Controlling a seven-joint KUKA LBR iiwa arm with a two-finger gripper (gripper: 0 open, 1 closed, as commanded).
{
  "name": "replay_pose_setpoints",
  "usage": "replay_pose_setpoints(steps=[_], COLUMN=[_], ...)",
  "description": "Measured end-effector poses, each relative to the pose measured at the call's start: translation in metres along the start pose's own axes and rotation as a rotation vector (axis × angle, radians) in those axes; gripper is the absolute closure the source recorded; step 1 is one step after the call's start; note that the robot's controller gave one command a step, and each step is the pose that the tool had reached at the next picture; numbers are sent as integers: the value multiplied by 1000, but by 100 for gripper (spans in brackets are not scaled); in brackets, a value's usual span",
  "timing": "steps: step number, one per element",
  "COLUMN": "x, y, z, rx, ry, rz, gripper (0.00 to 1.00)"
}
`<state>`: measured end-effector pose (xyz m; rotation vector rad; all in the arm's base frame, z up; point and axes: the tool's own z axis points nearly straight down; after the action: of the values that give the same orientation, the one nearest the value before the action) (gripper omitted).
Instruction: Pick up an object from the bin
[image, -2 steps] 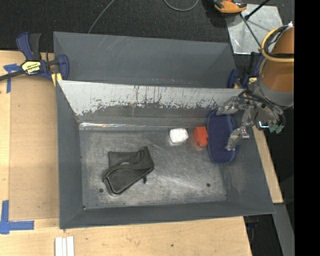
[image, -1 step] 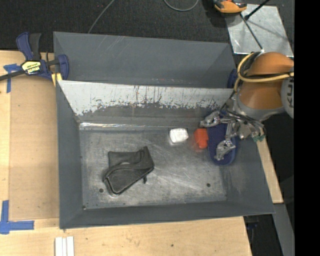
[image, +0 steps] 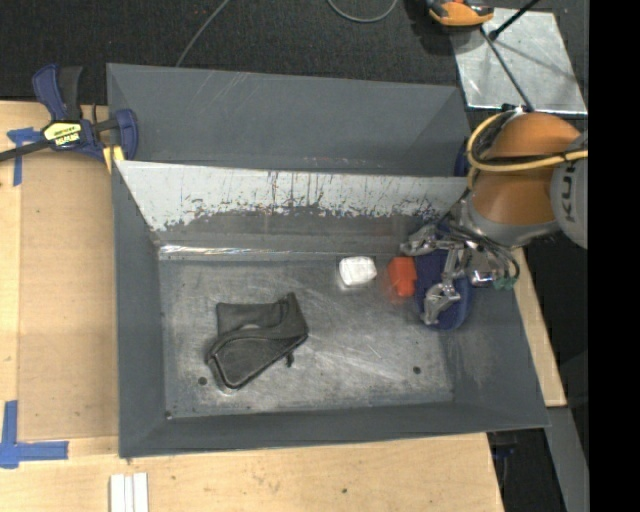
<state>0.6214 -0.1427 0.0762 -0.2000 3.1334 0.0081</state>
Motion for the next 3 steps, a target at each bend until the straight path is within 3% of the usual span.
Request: replay_pose_setpoints(steps=[1, 2, 3], x=[-2, 19, 21], y=[-1, 54, 52], z=[-1, -90, -85], rx=[7, 6, 6], ry=[-11, -9, -2], rz=[-2, -15, -13], gripper=[100, 100, 0])
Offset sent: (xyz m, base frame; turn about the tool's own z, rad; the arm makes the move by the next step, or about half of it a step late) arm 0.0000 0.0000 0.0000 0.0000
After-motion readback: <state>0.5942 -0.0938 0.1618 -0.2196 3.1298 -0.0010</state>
